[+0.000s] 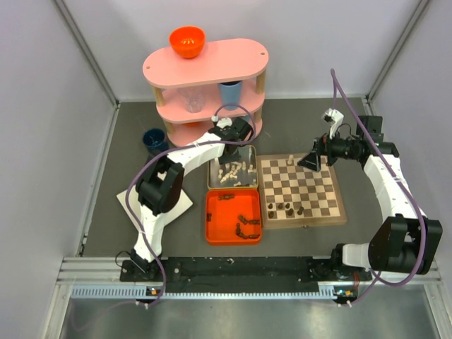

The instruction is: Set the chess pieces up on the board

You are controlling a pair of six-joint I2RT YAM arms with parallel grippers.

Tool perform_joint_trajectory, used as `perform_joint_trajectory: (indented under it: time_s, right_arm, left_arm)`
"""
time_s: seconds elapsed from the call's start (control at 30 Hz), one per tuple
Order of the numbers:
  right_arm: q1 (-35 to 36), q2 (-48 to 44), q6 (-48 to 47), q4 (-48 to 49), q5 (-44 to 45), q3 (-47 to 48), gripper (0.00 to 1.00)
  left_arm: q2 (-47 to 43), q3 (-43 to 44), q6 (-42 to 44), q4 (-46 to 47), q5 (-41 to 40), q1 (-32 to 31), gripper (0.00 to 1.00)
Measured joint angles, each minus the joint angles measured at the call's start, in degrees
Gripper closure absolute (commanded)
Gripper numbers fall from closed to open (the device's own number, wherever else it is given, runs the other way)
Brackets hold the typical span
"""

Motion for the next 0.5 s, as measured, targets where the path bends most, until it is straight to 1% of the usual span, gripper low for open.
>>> perform_joint_trajectory:
  time_s: [0.5]
  right_arm:
    - [0.0,0.0,0.0,0.0,0.0,0.0,0.01]
  left_arm:
    - [0.0,0.0,1.0,0.4,0.0,0.0,0.67]
